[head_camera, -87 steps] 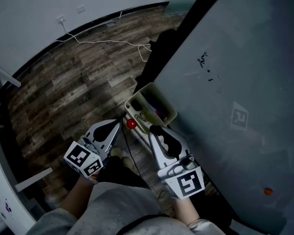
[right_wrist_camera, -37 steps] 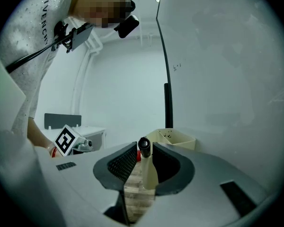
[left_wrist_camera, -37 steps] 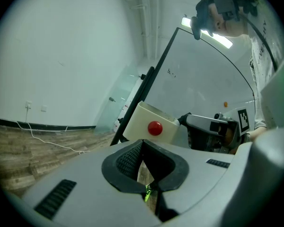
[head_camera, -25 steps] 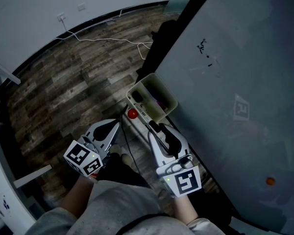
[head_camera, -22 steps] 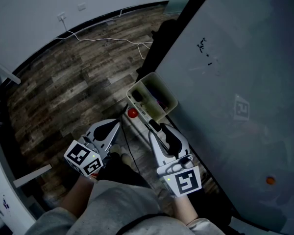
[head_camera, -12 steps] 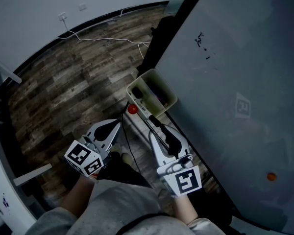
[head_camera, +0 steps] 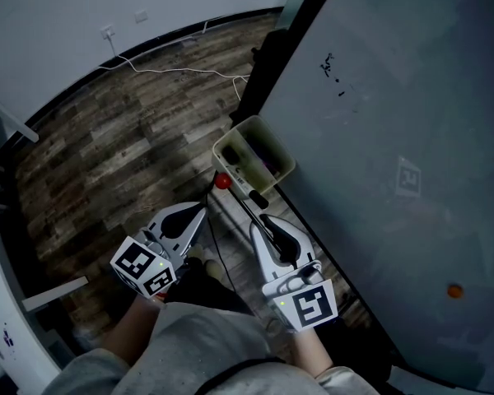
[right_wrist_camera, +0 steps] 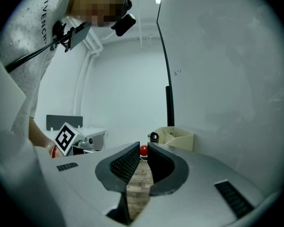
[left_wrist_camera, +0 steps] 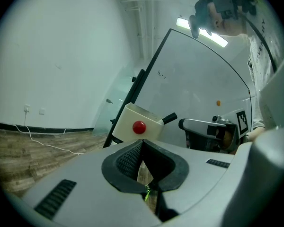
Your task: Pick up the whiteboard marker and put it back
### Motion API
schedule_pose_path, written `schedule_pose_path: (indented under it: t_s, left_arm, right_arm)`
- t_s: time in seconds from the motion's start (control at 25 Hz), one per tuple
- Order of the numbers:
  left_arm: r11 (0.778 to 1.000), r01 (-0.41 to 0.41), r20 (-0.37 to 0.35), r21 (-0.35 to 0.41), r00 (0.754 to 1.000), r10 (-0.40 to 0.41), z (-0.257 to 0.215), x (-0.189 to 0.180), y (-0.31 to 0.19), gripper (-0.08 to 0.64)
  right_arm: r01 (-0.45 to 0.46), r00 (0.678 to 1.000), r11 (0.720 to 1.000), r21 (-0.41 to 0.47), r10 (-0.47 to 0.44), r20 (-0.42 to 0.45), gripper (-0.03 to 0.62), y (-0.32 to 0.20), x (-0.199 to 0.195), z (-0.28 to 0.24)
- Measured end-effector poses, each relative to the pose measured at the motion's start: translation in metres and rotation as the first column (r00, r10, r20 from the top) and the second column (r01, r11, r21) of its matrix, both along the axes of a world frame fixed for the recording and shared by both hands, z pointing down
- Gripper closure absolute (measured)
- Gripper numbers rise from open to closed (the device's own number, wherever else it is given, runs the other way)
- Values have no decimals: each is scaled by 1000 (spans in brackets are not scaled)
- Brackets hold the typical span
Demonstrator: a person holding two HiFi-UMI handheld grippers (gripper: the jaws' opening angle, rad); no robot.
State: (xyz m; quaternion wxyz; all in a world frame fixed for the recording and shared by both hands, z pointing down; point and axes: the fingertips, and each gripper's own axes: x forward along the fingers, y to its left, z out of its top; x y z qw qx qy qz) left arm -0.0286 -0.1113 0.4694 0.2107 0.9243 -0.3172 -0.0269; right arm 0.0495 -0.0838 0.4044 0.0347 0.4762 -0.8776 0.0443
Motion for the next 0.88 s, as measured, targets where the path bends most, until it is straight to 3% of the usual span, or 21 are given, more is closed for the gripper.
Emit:
schedule_pose_path:
  t_s: [0.88]
  left_arm:
    - [997,-45,-5,67,999,45,-33,10,14,545]
  right_arm:
    - [126,992,991,41,-126,1,572,13,-22,-23]
